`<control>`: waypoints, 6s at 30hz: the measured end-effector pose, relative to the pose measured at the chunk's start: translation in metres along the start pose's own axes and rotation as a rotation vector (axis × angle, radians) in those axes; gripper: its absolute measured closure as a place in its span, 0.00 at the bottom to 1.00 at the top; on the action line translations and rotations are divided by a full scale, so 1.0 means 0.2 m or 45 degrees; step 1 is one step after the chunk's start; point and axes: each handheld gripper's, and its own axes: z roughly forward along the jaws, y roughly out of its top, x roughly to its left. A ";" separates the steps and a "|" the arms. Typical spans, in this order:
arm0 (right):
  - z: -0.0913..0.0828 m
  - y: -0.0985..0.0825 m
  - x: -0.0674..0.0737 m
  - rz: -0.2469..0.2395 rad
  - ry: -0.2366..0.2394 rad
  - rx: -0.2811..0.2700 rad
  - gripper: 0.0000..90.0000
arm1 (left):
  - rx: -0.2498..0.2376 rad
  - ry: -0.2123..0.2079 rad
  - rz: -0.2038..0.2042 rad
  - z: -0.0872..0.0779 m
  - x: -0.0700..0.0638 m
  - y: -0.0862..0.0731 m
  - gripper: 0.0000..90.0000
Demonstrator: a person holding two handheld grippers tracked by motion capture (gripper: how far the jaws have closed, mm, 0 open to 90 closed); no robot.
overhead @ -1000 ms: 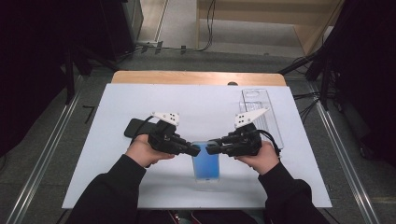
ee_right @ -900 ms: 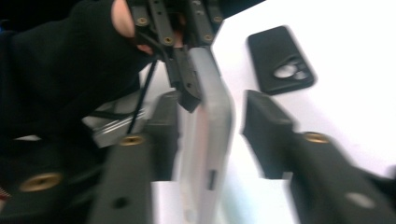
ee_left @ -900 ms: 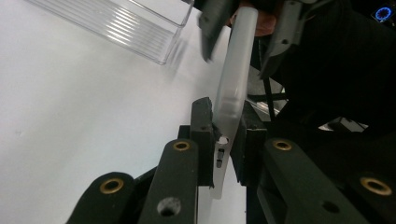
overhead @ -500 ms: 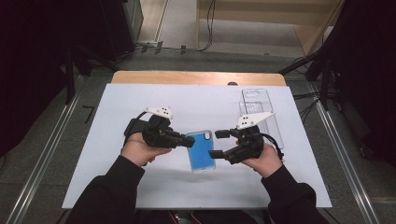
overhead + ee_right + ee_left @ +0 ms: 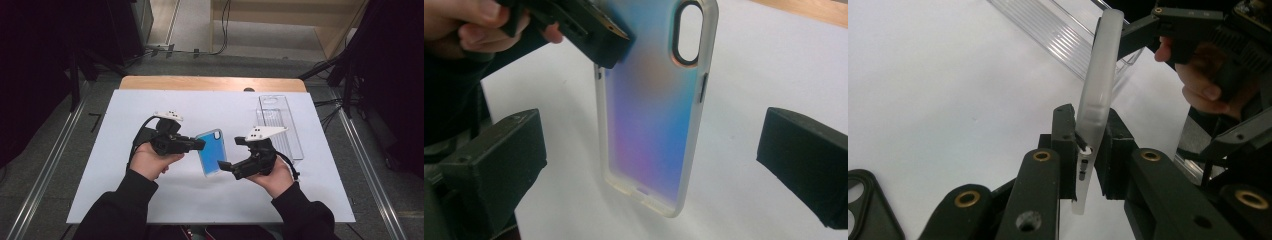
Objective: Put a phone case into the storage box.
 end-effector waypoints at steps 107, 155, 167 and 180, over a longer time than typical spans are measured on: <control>-0.01 0.03 -0.13 0.023 0.035 -0.029 0.18 | 0.048 -0.073 0.180 -0.01 0.03 -0.31 0.36; -0.35 0.09 -0.45 0.233 -0.386 -0.150 0.18 | 0.019 0.090 0.036 -0.14 0.13 -0.56 0.36; -0.37 0.08 -0.54 0.274 -0.588 -0.185 0.18 | 0.020 0.083 0.046 -0.16 0.12 -0.57 0.36; -0.34 0.11 -0.68 0.355 -0.681 -0.194 0.18 | 0.023 0.076 0.030 -0.15 0.13 -0.58 0.36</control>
